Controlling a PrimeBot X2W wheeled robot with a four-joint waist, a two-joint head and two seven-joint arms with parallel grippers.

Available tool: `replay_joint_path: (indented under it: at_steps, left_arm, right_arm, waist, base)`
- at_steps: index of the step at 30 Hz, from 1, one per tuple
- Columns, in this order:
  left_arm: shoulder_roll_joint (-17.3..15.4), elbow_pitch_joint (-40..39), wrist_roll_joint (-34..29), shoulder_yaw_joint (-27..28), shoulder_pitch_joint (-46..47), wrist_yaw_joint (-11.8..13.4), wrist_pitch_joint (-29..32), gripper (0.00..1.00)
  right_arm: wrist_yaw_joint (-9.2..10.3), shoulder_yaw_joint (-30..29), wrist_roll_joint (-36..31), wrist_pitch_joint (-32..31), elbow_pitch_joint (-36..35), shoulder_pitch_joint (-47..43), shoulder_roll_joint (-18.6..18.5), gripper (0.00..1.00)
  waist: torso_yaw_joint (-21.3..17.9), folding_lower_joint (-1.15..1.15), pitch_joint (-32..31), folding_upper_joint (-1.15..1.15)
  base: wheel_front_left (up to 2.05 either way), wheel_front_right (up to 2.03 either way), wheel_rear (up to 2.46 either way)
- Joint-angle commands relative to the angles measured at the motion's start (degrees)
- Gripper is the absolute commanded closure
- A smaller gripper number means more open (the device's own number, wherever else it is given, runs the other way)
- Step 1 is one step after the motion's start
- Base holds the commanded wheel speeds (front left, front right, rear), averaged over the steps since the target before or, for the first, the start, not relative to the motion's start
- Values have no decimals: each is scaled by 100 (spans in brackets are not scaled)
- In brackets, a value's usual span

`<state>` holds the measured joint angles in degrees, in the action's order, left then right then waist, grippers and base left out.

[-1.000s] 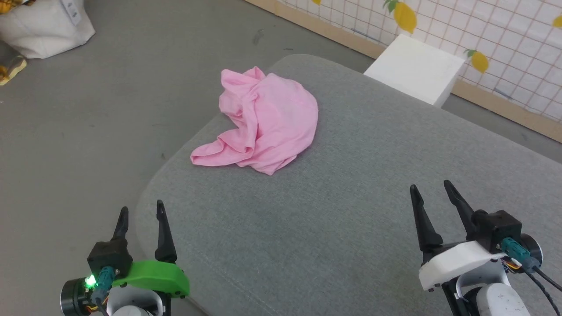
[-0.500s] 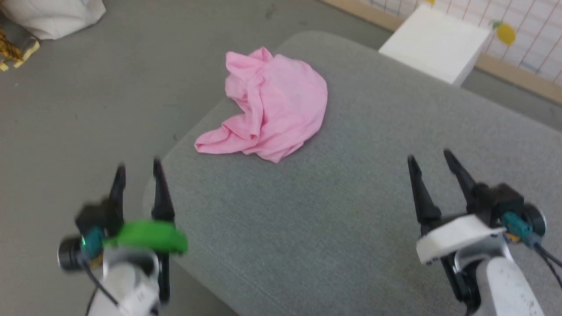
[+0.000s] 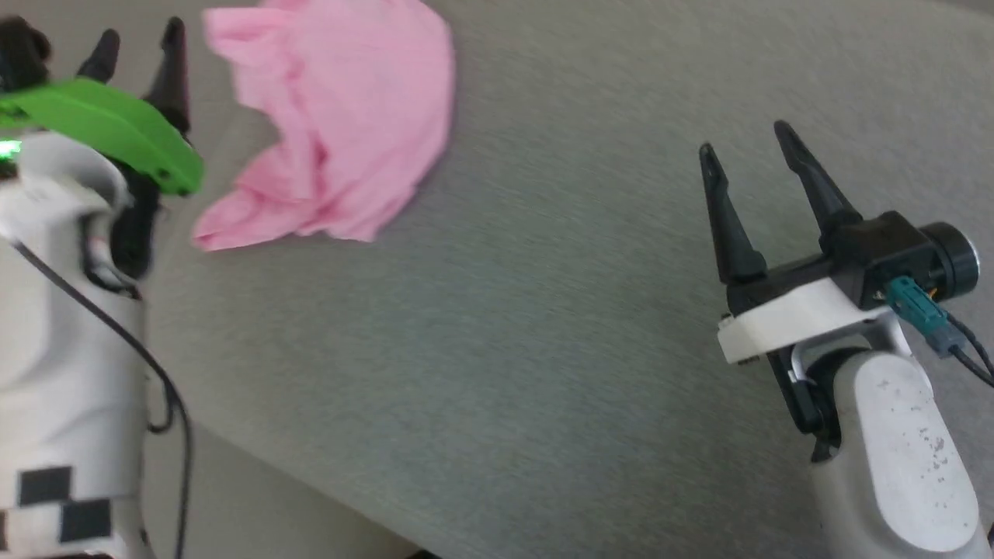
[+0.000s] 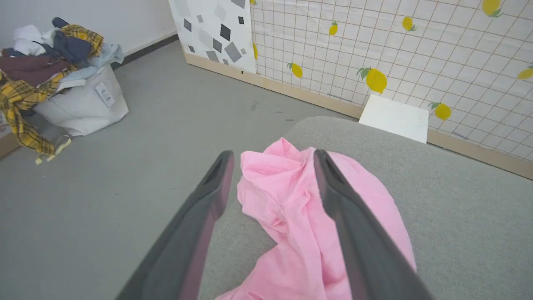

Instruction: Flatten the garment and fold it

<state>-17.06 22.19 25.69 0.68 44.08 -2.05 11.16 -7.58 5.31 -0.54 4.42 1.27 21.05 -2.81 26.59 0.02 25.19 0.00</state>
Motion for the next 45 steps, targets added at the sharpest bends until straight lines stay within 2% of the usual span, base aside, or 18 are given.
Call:
replay_joint_path:
  at_steps: [1, 5, 9, 15, 16, 17, 18, 19, 22, 26, 28, 34, 39, 45]
  left_arm:
    - [-121, 136, 174, 96, 136, -8, 298, 0]
    - [-354, 440, 700, 470, 331, 129, 1248, 0]
    - [-390, 608, 1123, 750, 219, 328, 1913, 0]
    - [-357, 762, 1223, 492, -407, 720, 3336, 0]
    - [-360, 726, 1238, 459, -501, 752, 3505, 24]
    - [-372, 653, 1251, 444, -603, 791, 3640, 66]
    - [-396, 569, 1244, 450, -676, 811, 3662, 85]
    - [-461, 460, 1200, 472, -748, 816, 3582, 100]
    - [-649, 150, 968, 558, -856, 749, 2923, 100]
    - [-866, -205, 416, 701, -785, 711, 1276, 100]
    - [-881, -331, 189, 732, -694, 722, 503, 100]
    - [-896, -618, -338, 415, -295, 402, -1153, 100]
    - [-603, -1042, -522, -42, 18, 186, -1745, 100]
    - [240, -1539, -363, -909, 252, -113, -1639, 100]
  right_arm:
    - [9, 21, 5, 75, 5, 120, -7, 0]
    - [9, -26, 129, 244, 73, 227, -7, 0]
    - [9, -80, 235, 382, 211, 221, -7, 0]
    - [9, -144, 365, 547, 482, 167, -7, 0]
    - [9, -134, 388, 568, 523, 170, -7, 0]
    - [9, -118, 408, 596, 572, 175, -7, 0]
    - [9, -110, 415, 620, 613, 181, -7, 0]
    - [9, -104, 432, 647, 652, 184, -7, 0]
    - [9, -118, 462, 713, 759, 158, -7, 0]
    - [9, -184, 537, 784, 976, -8, -7, 0]
    - [9, -231, 585, 809, 1080, -148, -7, 0]
    - [9, -425, 701, 835, 1264, -625, -7, 0]
    - [9, -544, 776, 798, 1226, -921, -7, 0]
    - [9, -596, 786, 698, 1125, -1172, -7, 0]
  waist:
    - [-1362, -2, 1264, 0]
    - [-1764, -2, 1479, 0]
    - [-1992, -2, 1534, 0]
    - [-2068, -2, 1295, 0]
    - [-2068, -2, 1227, 0]
    - [-2068, -2, 1131, 0]
    - [-2068, -2, 1038, 0]
    - [-2066, -2, 918, 0]
    - [-2058, -2, 546, 0]
    - [-2034, -2, -106, 0]
    - [-2034, -2, -437, 0]
    - [-2189, -2, -1304, 0]
    - [-2493, -2, -1735, 0]
    - [-2997, -2, -1952, 0]
  base:
    - [0, 0, 0]
    - [0, 0, 0]
    - [0, 0, 0]
    - [0, 0, 0]
    - [0, 0, 0]
    - [0, 0, 0]
    - [0, 0, 0]
    - [0, 0, 0]
    - [0, 0, 0]
    - [0, 0, 0]
    - [0, 0, 0]
    - [0, 0, 0]
    - [0, 0, 0]
    - [0, 0, 0]
